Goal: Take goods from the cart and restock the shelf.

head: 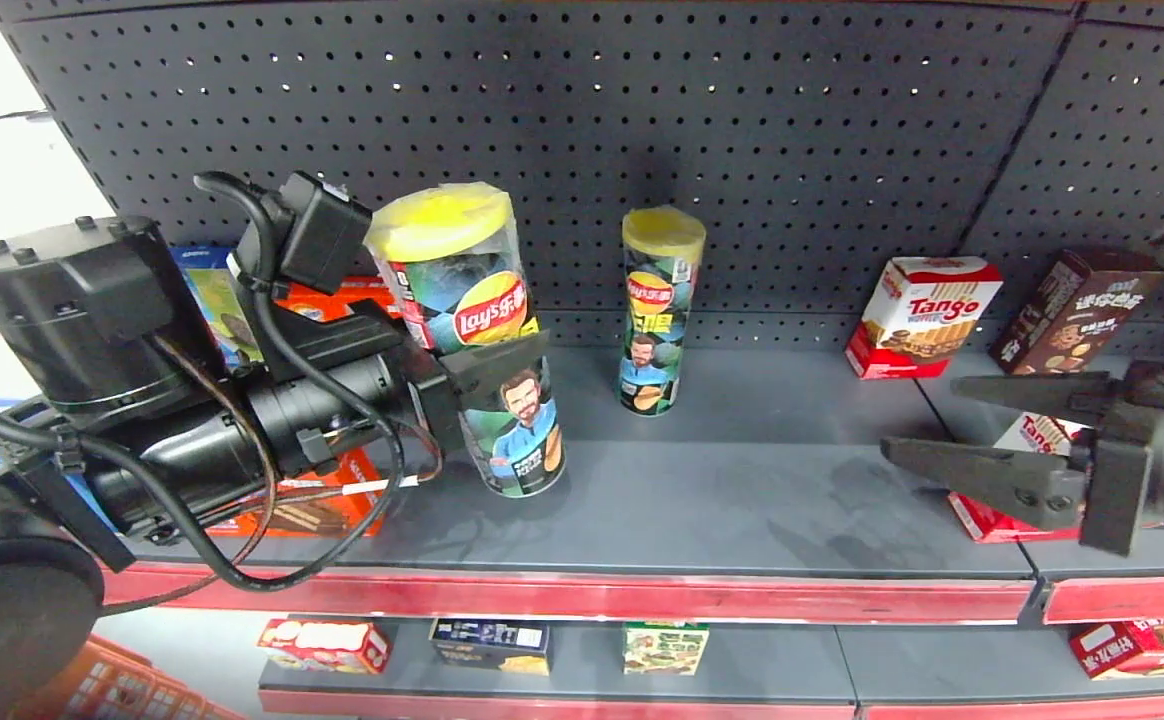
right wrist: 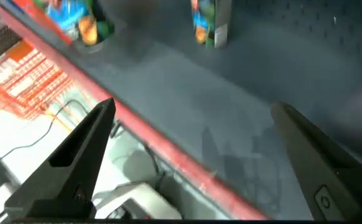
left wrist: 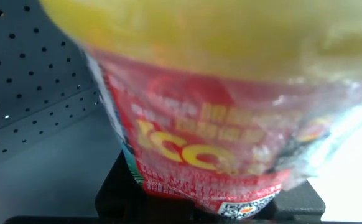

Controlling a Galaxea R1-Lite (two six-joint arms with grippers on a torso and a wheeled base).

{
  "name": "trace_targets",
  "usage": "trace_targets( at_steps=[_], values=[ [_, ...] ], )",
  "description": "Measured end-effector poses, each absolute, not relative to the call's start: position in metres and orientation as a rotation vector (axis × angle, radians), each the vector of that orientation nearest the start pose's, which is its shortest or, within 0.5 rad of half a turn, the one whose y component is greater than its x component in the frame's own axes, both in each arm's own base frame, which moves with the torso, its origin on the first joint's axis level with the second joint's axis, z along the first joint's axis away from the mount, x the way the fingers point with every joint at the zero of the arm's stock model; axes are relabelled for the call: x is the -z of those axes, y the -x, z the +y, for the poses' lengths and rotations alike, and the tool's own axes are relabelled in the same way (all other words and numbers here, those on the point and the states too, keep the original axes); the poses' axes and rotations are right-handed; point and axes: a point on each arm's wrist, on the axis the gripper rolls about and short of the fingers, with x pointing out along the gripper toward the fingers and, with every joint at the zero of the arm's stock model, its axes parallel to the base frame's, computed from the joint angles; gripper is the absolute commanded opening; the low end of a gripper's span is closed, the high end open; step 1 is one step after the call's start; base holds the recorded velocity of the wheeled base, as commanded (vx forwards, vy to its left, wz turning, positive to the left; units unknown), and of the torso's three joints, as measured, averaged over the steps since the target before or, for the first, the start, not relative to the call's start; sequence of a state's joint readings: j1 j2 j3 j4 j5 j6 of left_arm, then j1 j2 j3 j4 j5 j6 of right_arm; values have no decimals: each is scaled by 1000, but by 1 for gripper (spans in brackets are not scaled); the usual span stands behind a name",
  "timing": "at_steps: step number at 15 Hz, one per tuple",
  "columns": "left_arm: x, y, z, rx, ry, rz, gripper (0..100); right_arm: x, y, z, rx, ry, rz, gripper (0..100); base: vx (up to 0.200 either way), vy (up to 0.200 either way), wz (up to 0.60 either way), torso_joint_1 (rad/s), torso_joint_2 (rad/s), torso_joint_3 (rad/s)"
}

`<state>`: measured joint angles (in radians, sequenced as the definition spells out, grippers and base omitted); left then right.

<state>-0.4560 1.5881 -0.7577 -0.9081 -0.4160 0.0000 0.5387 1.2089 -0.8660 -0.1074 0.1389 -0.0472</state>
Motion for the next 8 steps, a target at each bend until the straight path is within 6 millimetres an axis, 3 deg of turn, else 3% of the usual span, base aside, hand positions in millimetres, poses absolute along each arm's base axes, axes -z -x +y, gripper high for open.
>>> trace_targets(
  at_steps=[8],
  values=[
    [-230, -248, -131, 872, 2, -100, 0, -264, -222, 133, -639, 109, 255, 100, 0, 0, 0, 0, 0, 0]
  ],
)
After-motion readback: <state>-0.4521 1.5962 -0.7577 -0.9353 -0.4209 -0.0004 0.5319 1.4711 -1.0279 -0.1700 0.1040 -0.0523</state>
